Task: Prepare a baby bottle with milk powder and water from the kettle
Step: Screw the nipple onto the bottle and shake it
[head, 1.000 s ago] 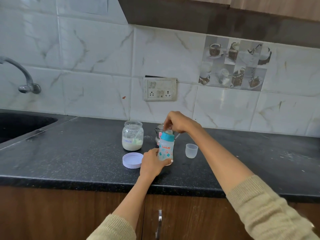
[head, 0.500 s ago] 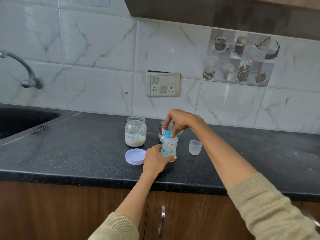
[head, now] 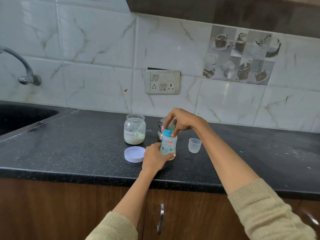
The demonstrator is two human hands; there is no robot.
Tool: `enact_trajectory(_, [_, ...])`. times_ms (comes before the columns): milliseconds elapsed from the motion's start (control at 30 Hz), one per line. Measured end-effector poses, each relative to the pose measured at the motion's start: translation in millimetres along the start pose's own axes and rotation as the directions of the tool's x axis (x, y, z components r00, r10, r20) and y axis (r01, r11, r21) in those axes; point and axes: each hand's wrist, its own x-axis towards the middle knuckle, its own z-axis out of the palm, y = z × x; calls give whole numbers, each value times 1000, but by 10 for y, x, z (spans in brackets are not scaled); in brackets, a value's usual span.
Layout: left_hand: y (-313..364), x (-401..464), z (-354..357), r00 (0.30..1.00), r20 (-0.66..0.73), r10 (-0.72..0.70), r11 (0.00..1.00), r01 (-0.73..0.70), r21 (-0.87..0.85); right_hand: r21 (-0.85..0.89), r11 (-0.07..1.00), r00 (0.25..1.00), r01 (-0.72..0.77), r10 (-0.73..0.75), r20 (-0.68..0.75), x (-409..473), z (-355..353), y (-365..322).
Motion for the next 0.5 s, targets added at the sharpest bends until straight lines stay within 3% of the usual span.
enact_trajectory(200, [9, 5, -6, 1000, -24, 7, 1000, -7, -5, -34, 998, 993, -52, 48, -110, 7, 90, 8])
enact_trajectory(300, [9, -18, -1, 1000, -30, 2, 1000, -3, -15, 10, 990, 980, -140, 140, -144, -16, 228, 3])
enact_trajectory(400, [-13, -32, 16, 1000, -23, -5, 1000, 4, -26, 131, 971, 975, -201, 210, -65, 4, 205, 38])
enact_trajectory(500, [-10, -12, 3, 1000, -16, -8, 1000, 8, -28, 119, 983, 989, -138, 129, 76, 20, 41, 68])
